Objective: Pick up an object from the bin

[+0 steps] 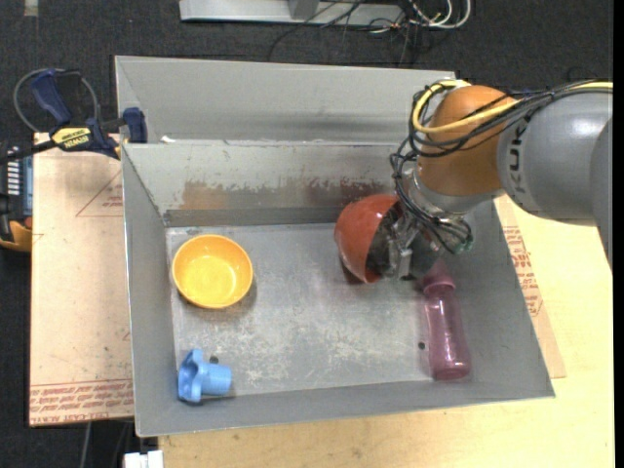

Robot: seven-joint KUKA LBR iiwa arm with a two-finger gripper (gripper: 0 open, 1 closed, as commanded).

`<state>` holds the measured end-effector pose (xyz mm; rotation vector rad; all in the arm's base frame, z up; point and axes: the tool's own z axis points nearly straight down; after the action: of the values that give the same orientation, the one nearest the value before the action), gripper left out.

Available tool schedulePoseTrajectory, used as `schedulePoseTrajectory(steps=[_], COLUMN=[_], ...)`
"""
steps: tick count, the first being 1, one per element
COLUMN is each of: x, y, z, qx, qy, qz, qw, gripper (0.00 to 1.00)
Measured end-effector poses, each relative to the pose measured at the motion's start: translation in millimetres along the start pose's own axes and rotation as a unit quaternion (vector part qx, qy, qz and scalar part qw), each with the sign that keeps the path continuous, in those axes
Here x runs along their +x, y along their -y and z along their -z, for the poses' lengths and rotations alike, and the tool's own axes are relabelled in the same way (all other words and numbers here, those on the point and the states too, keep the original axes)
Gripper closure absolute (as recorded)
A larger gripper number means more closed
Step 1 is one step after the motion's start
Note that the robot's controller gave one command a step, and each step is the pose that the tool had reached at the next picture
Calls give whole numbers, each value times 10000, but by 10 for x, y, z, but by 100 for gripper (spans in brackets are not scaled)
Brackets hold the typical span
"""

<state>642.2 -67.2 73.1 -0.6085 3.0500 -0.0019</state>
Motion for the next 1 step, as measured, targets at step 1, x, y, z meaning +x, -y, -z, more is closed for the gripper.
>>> schedulePoseTrajectory(steps=[1], x=[0], y=[0], z=[0], qx=[0], qy=[0], qz=[0], qw=[10000], gripper=[100])
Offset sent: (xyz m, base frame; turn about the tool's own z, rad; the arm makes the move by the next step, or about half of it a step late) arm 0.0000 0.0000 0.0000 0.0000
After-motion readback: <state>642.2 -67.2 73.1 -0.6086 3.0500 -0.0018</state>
